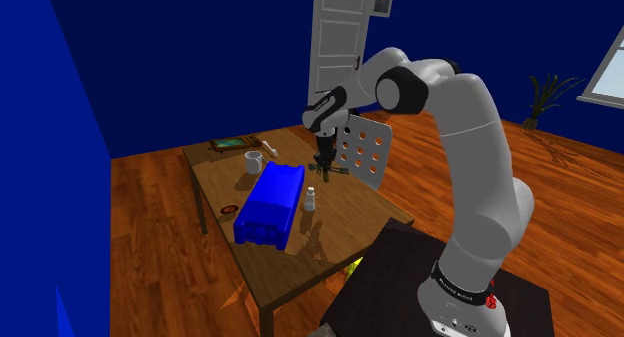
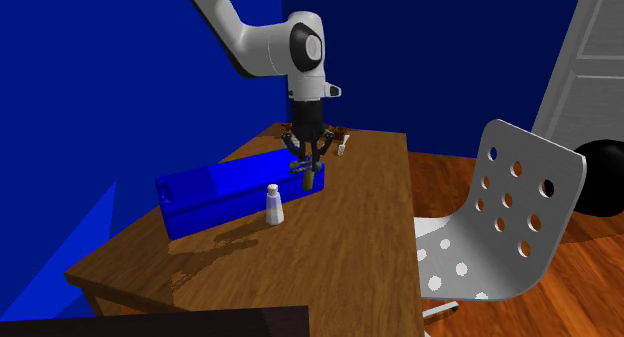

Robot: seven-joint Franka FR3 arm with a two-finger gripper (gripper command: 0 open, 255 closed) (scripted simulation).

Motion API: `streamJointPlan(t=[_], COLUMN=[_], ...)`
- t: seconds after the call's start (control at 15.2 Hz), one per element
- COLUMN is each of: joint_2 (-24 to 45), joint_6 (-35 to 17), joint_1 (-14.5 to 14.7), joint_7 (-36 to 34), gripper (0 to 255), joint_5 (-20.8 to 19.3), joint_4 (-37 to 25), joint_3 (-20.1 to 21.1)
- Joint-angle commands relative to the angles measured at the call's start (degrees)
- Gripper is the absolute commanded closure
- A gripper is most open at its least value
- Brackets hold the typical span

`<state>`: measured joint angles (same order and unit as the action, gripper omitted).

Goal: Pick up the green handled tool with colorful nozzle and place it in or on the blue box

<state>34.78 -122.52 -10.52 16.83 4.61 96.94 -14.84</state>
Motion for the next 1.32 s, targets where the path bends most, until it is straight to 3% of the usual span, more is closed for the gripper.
streamJointPlan(t=[0.0,0.73,1.25], joint_2=[-1.0,-5.36,-0.49], joint_6=[1.17,7.19,12.56], joint_1=[0.15,0.63,5.97], joint_7=[-0.1,-0.35,-8.6], gripper=[255,255,255], joint_5=[-0.23,-1.28,-0.51], joint_4=[-0.18,-1.93,-11.81], joint_3=[-0.16,-0.85,1.88])
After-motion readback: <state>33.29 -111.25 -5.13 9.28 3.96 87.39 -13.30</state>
